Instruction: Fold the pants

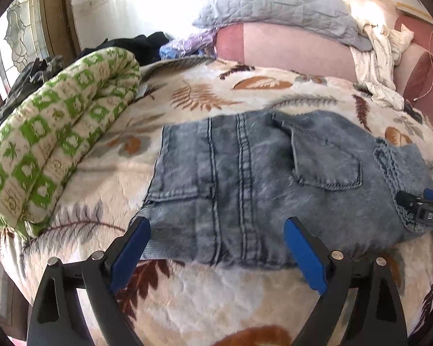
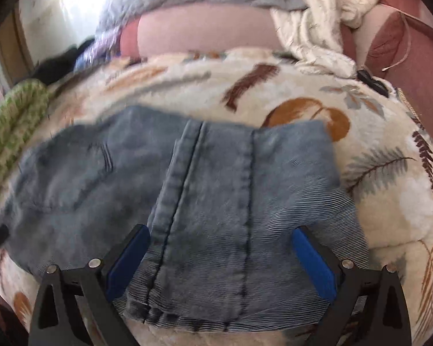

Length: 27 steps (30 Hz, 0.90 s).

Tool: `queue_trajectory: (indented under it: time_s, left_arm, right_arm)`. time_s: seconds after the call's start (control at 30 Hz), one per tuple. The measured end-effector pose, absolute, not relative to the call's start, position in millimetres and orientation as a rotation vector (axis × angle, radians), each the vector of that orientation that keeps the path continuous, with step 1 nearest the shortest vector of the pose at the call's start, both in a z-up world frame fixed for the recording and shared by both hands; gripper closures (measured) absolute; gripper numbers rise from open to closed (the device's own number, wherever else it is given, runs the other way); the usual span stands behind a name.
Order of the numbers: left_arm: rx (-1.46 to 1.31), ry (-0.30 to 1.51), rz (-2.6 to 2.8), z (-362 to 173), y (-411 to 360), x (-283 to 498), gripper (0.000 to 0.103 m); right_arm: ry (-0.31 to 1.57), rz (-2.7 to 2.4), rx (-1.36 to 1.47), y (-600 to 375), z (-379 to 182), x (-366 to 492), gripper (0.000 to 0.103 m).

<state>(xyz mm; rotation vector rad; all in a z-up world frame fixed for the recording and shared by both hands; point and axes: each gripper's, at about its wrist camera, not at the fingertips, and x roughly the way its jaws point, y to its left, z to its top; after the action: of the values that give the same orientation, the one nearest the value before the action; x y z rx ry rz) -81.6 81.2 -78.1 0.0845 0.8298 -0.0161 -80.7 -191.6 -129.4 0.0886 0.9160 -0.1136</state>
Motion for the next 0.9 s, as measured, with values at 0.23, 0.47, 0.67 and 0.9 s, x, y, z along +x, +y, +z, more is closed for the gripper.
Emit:
queue_trajectory:
  time_s: [0.23, 0.47, 0.67, 0.9]
  left_arm:
    - [0.107, 0.821, -0.011, -92, 92, -89, 0.009]
    - [0.104, 0.765, 0.004, -82, 93, -92, 0.009]
    - [0.076, 0.733, -0.008, -72, 93, -91, 0.009]
    - [0.062, 0.708, -0.001, -68, 92, -90, 0.009]
  right_arm:
    - [0.923, -0.144, 0.028, -178, -140, -76, 0.0]
    - [0.785, -0.113, 0.039, -172, -114, -85, 0.0]
    - [0.639, -0.061, 0.04, -160, -95, -96, 0.0]
    - [0.624, -0.036, 0.047, -154, -93, -93, 0.0]
